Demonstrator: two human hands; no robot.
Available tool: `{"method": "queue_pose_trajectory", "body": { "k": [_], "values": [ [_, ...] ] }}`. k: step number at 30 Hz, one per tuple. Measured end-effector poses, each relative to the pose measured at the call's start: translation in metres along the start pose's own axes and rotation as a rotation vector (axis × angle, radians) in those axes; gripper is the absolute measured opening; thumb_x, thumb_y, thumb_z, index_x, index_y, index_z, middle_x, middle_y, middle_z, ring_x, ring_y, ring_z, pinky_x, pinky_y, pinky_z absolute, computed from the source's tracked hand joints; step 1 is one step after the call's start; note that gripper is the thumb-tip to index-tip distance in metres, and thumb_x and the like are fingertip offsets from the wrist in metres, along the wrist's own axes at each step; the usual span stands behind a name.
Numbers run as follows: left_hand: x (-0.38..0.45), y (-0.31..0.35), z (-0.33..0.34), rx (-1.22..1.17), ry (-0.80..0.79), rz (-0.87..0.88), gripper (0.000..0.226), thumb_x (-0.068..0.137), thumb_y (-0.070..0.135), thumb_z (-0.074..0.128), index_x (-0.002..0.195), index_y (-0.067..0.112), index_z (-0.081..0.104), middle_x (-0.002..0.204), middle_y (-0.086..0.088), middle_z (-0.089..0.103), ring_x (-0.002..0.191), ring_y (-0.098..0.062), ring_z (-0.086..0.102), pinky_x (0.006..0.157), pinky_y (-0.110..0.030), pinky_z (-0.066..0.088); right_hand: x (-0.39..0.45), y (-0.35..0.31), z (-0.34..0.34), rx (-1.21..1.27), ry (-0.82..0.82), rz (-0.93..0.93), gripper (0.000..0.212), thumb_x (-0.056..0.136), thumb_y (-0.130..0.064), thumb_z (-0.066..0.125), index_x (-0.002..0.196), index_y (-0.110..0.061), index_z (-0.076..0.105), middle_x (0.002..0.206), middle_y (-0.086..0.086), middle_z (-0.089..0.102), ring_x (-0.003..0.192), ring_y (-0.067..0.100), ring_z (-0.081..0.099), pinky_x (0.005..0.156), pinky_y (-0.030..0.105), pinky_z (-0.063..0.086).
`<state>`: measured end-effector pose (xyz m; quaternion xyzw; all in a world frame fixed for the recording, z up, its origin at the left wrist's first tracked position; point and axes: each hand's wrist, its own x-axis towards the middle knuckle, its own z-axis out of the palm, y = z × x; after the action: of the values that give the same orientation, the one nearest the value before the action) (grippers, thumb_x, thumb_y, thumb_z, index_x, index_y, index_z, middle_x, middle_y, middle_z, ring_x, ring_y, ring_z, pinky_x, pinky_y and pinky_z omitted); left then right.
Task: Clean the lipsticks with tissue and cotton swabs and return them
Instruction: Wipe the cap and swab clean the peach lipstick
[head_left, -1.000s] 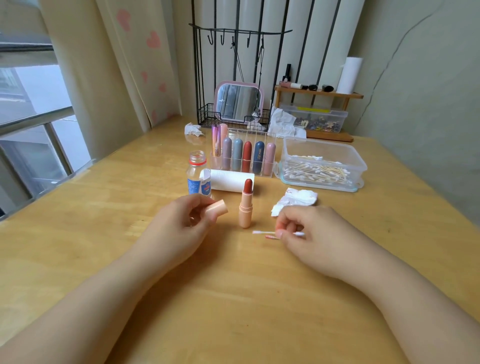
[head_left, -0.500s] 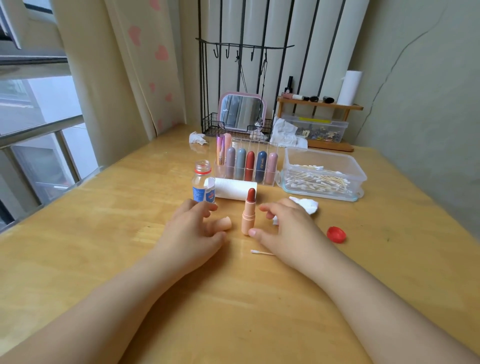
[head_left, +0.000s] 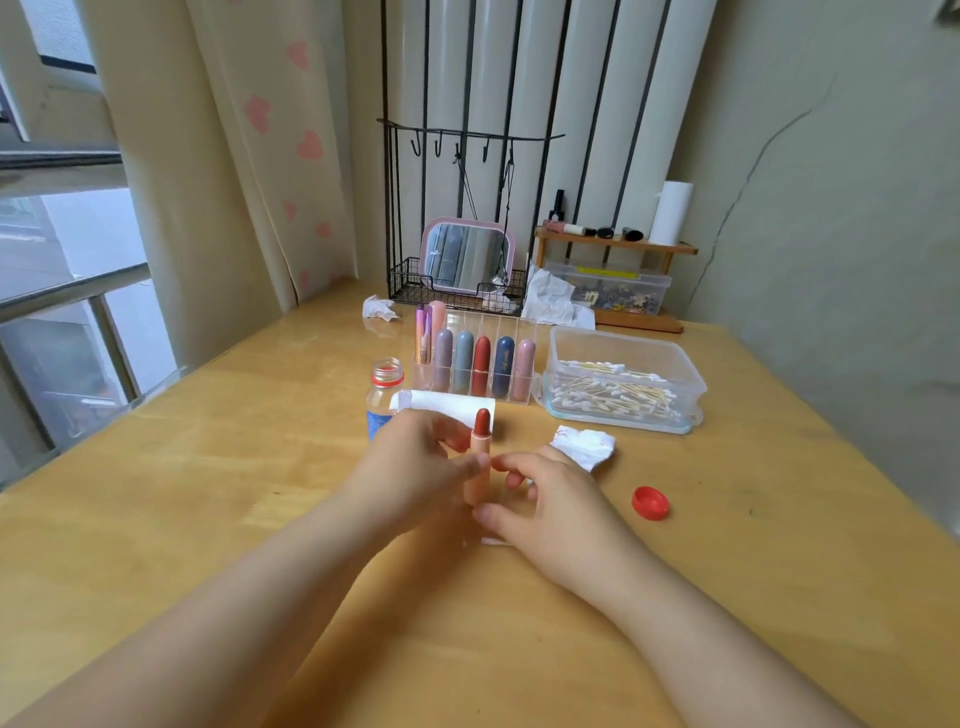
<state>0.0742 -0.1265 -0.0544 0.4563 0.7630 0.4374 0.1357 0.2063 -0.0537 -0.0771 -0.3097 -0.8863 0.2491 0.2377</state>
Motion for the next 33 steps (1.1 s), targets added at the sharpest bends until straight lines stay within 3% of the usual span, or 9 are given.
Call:
{"method": "queue_pose_trajectory", "body": {
  "k": [5,8,11,14,19,22,25,29,33],
  "values": [
    [-0.004,0.001,0.001,-0.434,-0.071,0.046,0.015,0.07,0.03,0.082,0.076,0.02,0.073,0.078,-0.013,0.063,0.066,-0.008,0.052,0.063,-0.02,0.04,-0.001,-0.004,-0.012,0.139,-0.041,-0.001,0.013,0.09,-0.033,0.059,0.102,-0.036,0.06,0.089,-0.014,0.049,0.083,0.007,0.049,0.081,0.021,0.045],
    [-0.01,0.007,-0.002,-0.638,-0.101,0.059,0.02,0.062,0.03,0.08,0.077,0.017,0.075,0.087,-0.026,0.065,0.076,-0.021,0.054,0.074,-0.034,0.041,-0.007,-0.013,-0.019,0.381,-0.031,0.055,0.002,0.088,-0.028,0.063,0.086,-0.029,0.065,0.067,-0.01,0.059,0.066,0.009,0.056,0.078,0.045,0.055],
    [-0.014,0.015,0.0,-0.794,-0.069,0.046,0.018,0.059,0.021,0.084,0.07,0.012,0.074,0.072,-0.013,0.068,0.069,-0.015,0.057,0.065,-0.022,0.045,-0.012,-0.026,-0.018,0.404,0.202,0.064,0.02,0.078,-0.025,0.075,0.068,-0.02,0.058,0.048,-0.015,0.05,0.047,0.003,0.046,0.055,0.029,0.056],
    [-0.02,0.022,0.0,-0.886,-0.063,0.041,0.013,0.058,0.021,0.074,0.066,0.011,0.072,0.067,-0.005,0.068,0.065,-0.01,0.059,0.06,-0.015,0.045,-0.013,-0.033,-0.018,0.209,0.375,0.042,0.039,0.07,-0.036,0.079,0.064,-0.019,0.045,0.052,-0.006,0.051,0.054,0.009,0.051,0.045,0.016,0.04],
    [-0.02,0.019,-0.006,-0.916,-0.095,0.025,0.02,0.062,0.016,0.08,0.075,0.005,0.071,0.066,-0.007,0.066,0.063,-0.011,0.058,0.069,-0.022,0.045,-0.016,-0.026,-0.027,0.713,-0.101,0.042,0.038,0.082,-0.049,0.05,0.105,-0.022,0.062,0.089,-0.007,0.071,0.072,0.006,0.064,0.066,0.024,0.053],
    [-0.023,0.022,-0.006,-0.946,-0.078,0.033,0.014,0.059,0.019,0.075,0.068,0.008,0.072,0.064,-0.003,0.067,0.062,-0.009,0.058,0.063,-0.014,0.045,-0.018,-0.031,-0.023,0.703,0.059,0.019,0.007,0.084,-0.033,0.062,0.084,-0.026,0.062,0.08,-0.007,0.069,0.067,0.006,0.061,0.063,0.026,0.053],
    [-0.026,0.025,-0.005,-0.955,-0.053,0.031,0.009,0.058,0.02,0.072,0.062,0.012,0.072,0.064,-0.001,0.067,0.063,-0.007,0.059,0.063,-0.013,0.046,-0.016,-0.03,-0.017,0.563,0.233,0.057,0.025,0.074,-0.029,0.077,0.079,-0.033,0.053,0.079,-0.01,0.064,0.07,0.012,0.062,0.066,0.04,0.057],
    [-0.026,0.024,-0.008,-0.948,-0.053,0.055,0.01,0.061,0.019,0.071,0.066,0.01,0.071,0.062,-0.004,0.065,0.061,-0.009,0.058,0.063,-0.015,0.046,-0.018,-0.028,-0.026,0.766,-0.031,0.026,0.032,0.082,-0.044,0.055,0.107,-0.026,0.06,0.09,-0.01,0.069,0.08,0.009,0.066,0.071,0.028,0.053],
    [-0.026,0.023,-0.008,-0.938,-0.028,0.041,0.012,0.061,0.015,0.071,0.069,0.006,0.068,0.059,0.0,0.065,0.053,-0.005,0.055,0.056,-0.012,0.044,-0.019,-0.03,-0.025,0.789,-0.045,0.049,0.014,0.088,-0.026,0.057,0.096,-0.02,0.067,0.081,-0.006,0.07,0.07,0.005,0.065,0.062,0.017,0.05]
  ]
}}
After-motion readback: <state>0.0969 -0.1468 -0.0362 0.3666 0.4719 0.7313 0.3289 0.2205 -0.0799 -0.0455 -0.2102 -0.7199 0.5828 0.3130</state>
